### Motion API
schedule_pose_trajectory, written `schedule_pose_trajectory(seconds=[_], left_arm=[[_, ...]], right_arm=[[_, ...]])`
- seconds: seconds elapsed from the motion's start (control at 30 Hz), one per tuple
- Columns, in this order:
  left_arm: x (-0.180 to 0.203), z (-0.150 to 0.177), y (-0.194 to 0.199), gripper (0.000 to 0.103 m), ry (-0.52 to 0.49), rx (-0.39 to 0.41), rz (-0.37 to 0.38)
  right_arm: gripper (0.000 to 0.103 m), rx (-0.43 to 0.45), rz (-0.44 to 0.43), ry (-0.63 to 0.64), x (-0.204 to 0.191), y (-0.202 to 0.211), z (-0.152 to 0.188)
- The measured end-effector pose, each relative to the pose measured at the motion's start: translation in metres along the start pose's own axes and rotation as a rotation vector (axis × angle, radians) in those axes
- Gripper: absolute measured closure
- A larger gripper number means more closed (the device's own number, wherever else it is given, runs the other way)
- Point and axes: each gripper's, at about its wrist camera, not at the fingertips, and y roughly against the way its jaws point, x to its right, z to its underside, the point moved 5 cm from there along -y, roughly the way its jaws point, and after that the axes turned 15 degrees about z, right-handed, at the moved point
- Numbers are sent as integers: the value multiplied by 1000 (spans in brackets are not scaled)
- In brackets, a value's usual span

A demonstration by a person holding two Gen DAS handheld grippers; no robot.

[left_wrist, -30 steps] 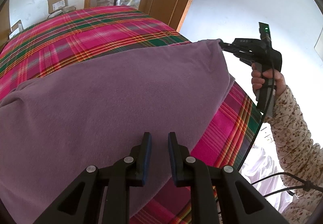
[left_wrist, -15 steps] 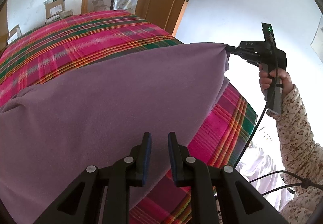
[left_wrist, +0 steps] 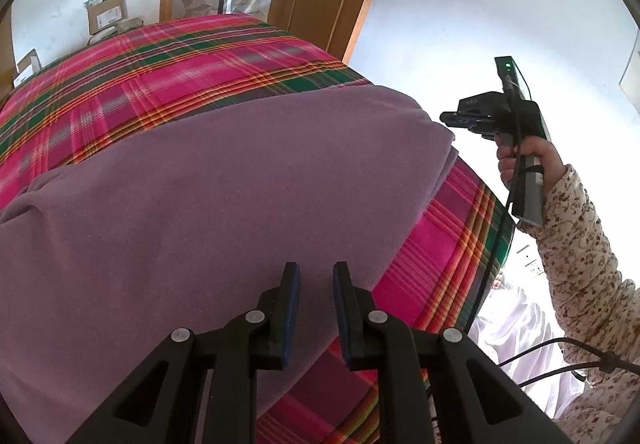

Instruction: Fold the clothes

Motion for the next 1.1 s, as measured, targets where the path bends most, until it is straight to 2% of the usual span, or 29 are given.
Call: schedule_pose_trajectory(seconds=[0.1, 0.2, 0.3, 0.33, 0.43, 0.63, 0.83, 0.87, 0.93, 1.1], left_arm=[[1, 0, -3, 86, -2, -4, 1], [1, 0, -4, 86, -1, -5, 4], [3, 0, -5, 86, -3, -6, 5], [4, 0, -5, 86, -6, -8, 3], [7, 0, -6, 86, -13, -13, 0], [16, -10, -11, 85, -36, -28, 13], [24, -38, -14, 85, -76, -32, 25], [24, -41, -16, 85, -77, -36, 28], [25, -50, -19, 85, -85, -38, 35], [36, -60, -32, 85, -126, -54, 58]], right_arm=[[92, -40, -86, -77, 14, 0, 1], [83, -86, -182, -117, 19, 1, 10], [79, -156, -310, -174, 21, 2, 27], [76, -173, -337, -191, 22, 3, 32], [74, -216, -391, -241, 25, 3, 46], [73, -211, -513, -287, 25, 15, 52], [73, -242, -501, -264, 15, 16, 55], [76, -234, -496, -260, 14, 17, 54], [92, -216, -490, -251, 12, 21, 53], [97, -130, -475, -206, 5, 40, 42]])
